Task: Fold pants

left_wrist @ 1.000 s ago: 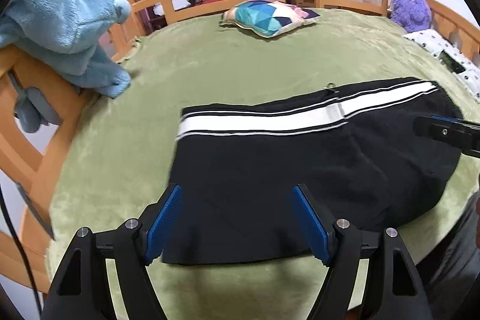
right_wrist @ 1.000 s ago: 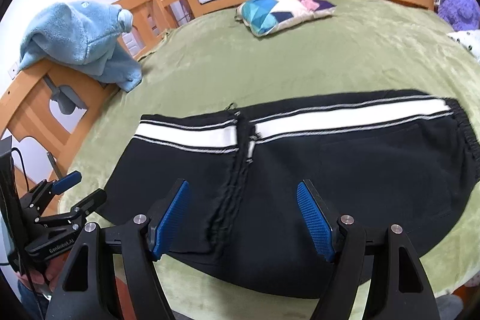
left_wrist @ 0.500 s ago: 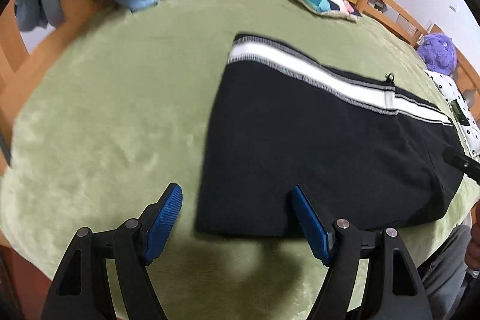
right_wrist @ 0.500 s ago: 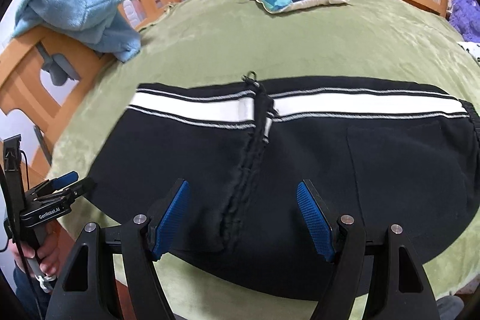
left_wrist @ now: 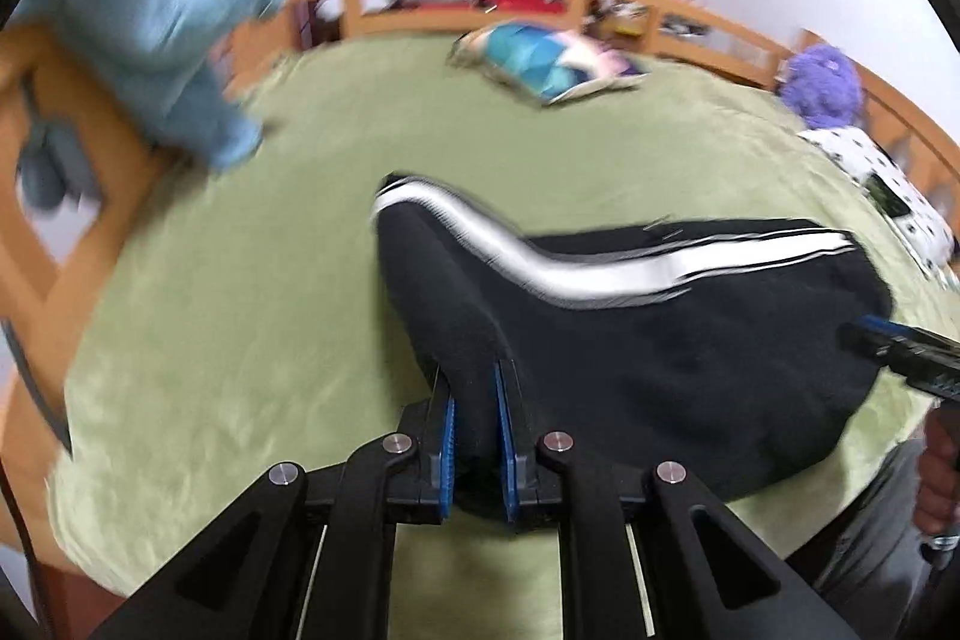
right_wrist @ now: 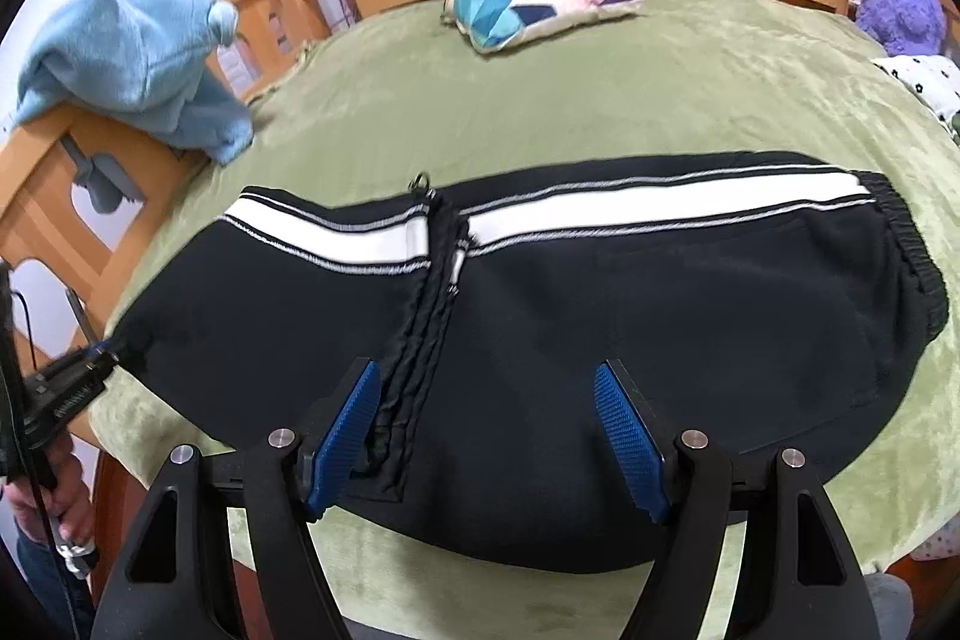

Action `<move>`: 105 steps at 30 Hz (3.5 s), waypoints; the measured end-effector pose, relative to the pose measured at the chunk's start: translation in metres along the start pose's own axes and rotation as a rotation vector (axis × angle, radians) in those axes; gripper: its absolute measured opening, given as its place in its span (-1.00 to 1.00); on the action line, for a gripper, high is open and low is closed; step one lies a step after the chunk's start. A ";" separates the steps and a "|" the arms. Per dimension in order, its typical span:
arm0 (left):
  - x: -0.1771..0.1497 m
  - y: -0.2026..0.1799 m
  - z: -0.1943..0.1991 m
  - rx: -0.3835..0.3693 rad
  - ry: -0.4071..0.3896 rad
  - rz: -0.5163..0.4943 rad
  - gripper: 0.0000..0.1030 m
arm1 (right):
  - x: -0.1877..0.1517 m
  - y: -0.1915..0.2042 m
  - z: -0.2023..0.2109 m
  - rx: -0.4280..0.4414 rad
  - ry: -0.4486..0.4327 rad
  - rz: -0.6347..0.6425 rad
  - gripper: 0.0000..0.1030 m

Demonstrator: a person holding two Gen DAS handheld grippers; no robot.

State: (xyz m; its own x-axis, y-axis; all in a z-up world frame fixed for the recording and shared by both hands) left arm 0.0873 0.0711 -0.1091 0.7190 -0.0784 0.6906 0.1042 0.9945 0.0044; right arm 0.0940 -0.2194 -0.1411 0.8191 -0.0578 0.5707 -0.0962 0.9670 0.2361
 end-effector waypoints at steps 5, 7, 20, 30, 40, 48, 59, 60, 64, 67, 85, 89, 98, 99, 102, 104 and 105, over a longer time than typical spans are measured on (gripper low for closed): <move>0.029 -0.090 0.025 -0.052 -0.052 -0.148 -0.79 | 0.000 -0.037 0.031 -0.029 -0.059 -0.012 0.42; 0.034 -0.130 0.026 -0.071 -0.063 -0.210 -0.79 | -0.003 -0.056 0.043 -0.044 -0.069 -0.028 0.42; 0.005 -0.275 -0.015 -0.200 0.076 -0.366 -0.73 | -0.038 -0.188 0.092 -0.167 -0.062 -0.189 0.42; 0.041 -0.200 0.014 -0.185 -0.003 -0.200 -0.20 | -0.019 -0.149 0.052 -0.055 -0.048 -0.158 0.42; 0.024 -0.090 -0.031 -0.071 0.125 -0.015 -0.13 | 0.002 -0.069 -0.038 0.174 0.037 -0.141 0.42; 0.008 -0.050 -0.057 -0.050 0.203 0.064 -0.13 | 0.026 -0.037 -0.086 0.254 0.079 -0.081 -0.80; 0.019 -0.093 -0.077 -0.089 0.231 0.017 -0.13 | 0.097 -0.123 0.034 0.085 -0.155 0.020 -0.81; 0.021 -0.101 -0.078 -0.103 0.230 0.007 -0.13 | 0.098 -0.142 0.038 0.047 -0.154 0.009 -0.81; 0.024 -0.134 -0.088 -0.149 0.238 -0.026 -0.08 | 0.075 -0.219 0.002 -0.097 0.003 -0.067 -0.68; 0.027 -0.161 -0.094 -0.184 0.251 -0.066 -0.08 | 0.043 -0.254 -0.028 -0.153 0.102 -0.128 -0.63; 0.025 -0.200 -0.081 -0.264 0.249 -0.134 -0.07 | 0.022 -0.303 0.017 -0.057 -0.087 -0.335 -0.92; 0.022 -0.202 -0.080 -0.266 0.255 -0.133 -0.07 | 0.033 -0.294 0.022 -0.004 -0.081 -0.309 -0.21; 0.022 -0.202 -0.075 -0.276 0.245 -0.137 -0.07 | 0.053 -0.265 0.015 0.001 -0.132 -0.205 -0.83; 0.022 -0.202 -0.075 -0.279 0.245 -0.134 -0.07 | 0.056 -0.270 0.027 0.030 -0.166 -0.241 -0.82; 0.021 -0.207 -0.077 -0.301 0.255 -0.130 -0.07 | 0.058 -0.287 0.028 -0.070 -0.172 -0.274 -0.80; 0.018 -0.213 -0.080 -0.314 0.266 -0.137 -0.07 | 0.049 -0.295 0.004 -0.152 -0.055 -0.285 -0.66; 0.016 -0.217 -0.080 -0.320 0.267 -0.142 -0.07 | 0.045 -0.296 -0.002 -0.167 -0.023 -0.278 -0.55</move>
State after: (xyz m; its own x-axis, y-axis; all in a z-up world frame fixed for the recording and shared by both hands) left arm 0.1309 -0.1510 -0.1568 0.8303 -0.2696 0.4877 0.3921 0.9046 -0.1674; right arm 0.1605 -0.5078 -0.1873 0.7881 -0.3293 0.5201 0.2253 0.9406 0.2541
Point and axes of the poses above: each gripper's, at about its wrist camera, not at the fingertips, and z roughly against the way its jaws point, y to its left, x to its top, the point moved 3 cm from there along -z, roughly the way its jaws point
